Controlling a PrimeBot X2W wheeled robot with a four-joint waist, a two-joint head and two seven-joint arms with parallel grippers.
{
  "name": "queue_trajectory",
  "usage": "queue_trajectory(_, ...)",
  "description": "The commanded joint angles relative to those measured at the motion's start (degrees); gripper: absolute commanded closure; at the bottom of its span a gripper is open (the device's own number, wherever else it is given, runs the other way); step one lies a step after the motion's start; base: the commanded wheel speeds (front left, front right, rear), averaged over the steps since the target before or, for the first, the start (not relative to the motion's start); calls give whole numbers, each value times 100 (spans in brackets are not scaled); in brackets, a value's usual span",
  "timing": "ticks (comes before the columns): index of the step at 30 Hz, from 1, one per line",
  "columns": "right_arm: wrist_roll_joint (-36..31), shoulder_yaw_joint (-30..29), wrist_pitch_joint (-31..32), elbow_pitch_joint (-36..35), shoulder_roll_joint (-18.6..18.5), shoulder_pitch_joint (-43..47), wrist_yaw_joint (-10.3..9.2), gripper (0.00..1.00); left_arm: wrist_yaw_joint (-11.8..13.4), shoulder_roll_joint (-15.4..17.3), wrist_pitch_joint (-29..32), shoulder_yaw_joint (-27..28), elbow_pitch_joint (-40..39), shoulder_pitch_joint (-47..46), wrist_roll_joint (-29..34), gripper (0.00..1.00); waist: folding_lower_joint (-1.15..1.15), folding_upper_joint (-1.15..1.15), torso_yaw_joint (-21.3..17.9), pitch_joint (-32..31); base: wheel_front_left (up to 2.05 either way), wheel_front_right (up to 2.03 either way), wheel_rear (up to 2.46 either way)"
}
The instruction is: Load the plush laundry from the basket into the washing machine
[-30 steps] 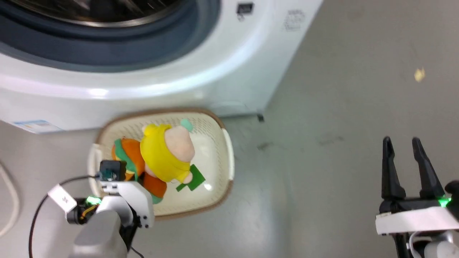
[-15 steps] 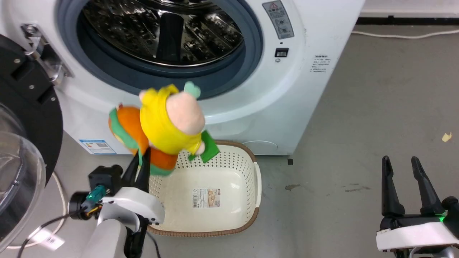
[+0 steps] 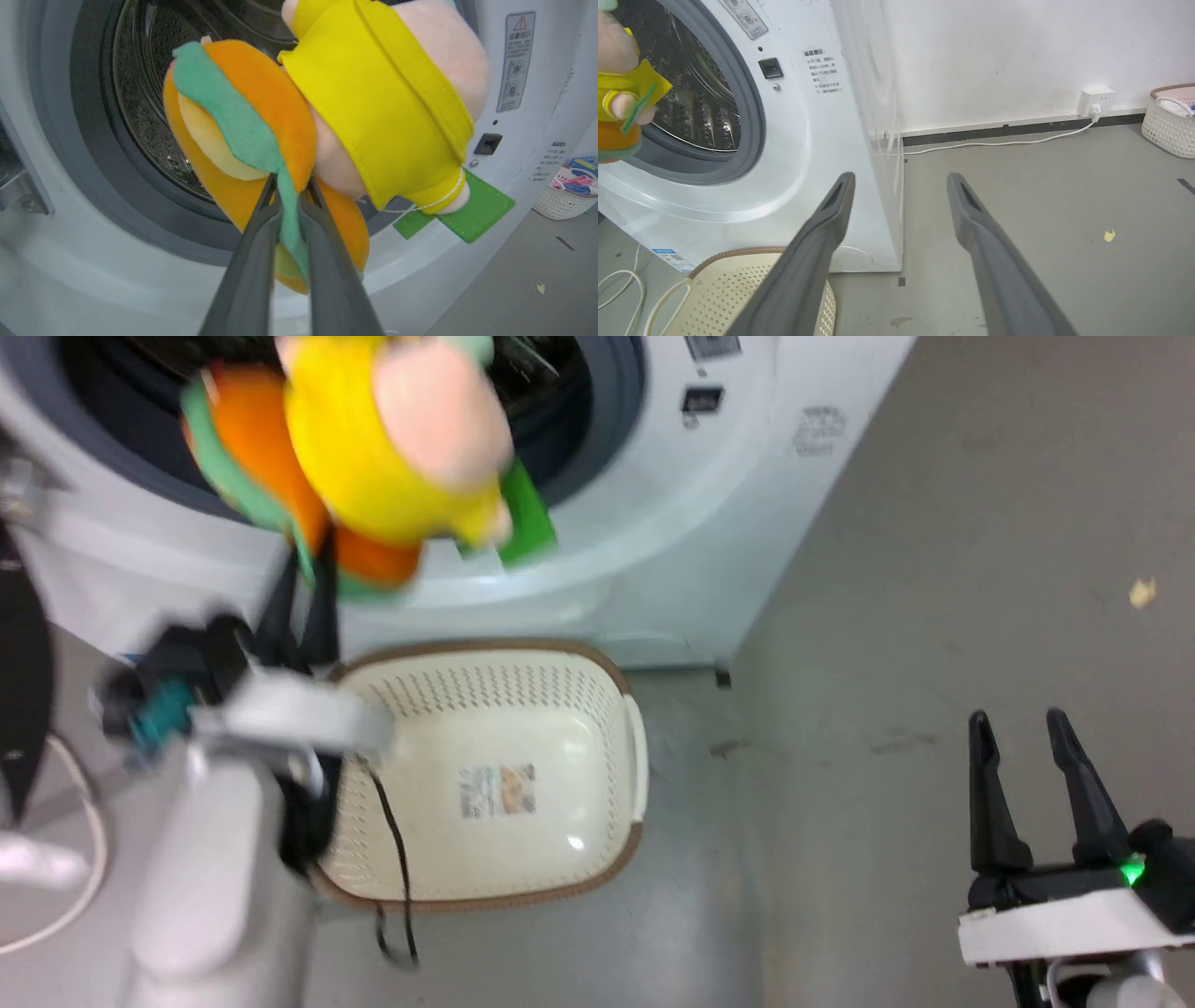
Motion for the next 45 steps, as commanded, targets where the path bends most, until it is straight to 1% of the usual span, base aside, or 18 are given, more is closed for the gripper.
queue_trajectory(1,30,12,-26,-27,-6,-120,3,0,-25,109,61,43,73,-389,35,100,-1,0,-287,398,0,0,0)
queue_trajectory(9,278,163,-26,-27,-6,-446,3,0,-75,777,762,202,938,-2171,89,100,-1,0,-769,1268,0,0,0)
queue_trajectory(12,419,233,-26,-26,-6,-594,3,0,-131,1129,1036,155,1321,-2945,221,100,-1,0,-906,1601,0,0,0)
queue_trajectory(15,757,259,-26,44,-6,-729,3,0,-152,1451,1265,88,1764,-3687,393,100,-1,0,-1026,1847,0,0,0)
queue_trajectory(20,854,299,-26,64,-6,-894,3,0,-152,1685,1553,-57,2519,-4665,586,100,-1,0,-1136,2113,0,0,0)
queue_trajectory(23,854,341,-26,78,-6,-940,3,0,-132,1745,1765,-143,3001,-5045,666,100,-1,0,-1171,2208,0,0,0)
queue_trajectory(27,876,388,-26,83,-6,-991,3,0,-133,1799,1871,-290,3502,-5398,780,100,-1,0,-1200,2308,0,0,0)
queue_trajectory(31,1138,400,-26,150,-6,-1056,3,0,-105,1737,1898,-356,3931,-5613,778,100,-1,0,-1193,2389,0,0,0)
queue_trajectory(34,1144,394,-26,147,-6,-1106,3,0,-94,1707,1936,-437,4222,-5718,812,100,-1,0,-1184,2425,0,0,0)
queue_trajectory(38,1112,402,-26,132,-6,-1136,3,0,-160,1661,2087,-503,4579,-5843,770,100,-1,0,-1174,2456,0,0,0)
queue_trajectory(44,1034,398,-26,141,-6,-1132,3,0,-212,1620,1950,-602,4823,-5905,757,100,-1,0,-1133,2441,0,0,0)
queue_trajectory(45,1010,390,-26,154,-6,-1137,3,0,-226,1588,1851,-616,4904,-5894,727,100,-1,0,-1112,2392,0,0,0)
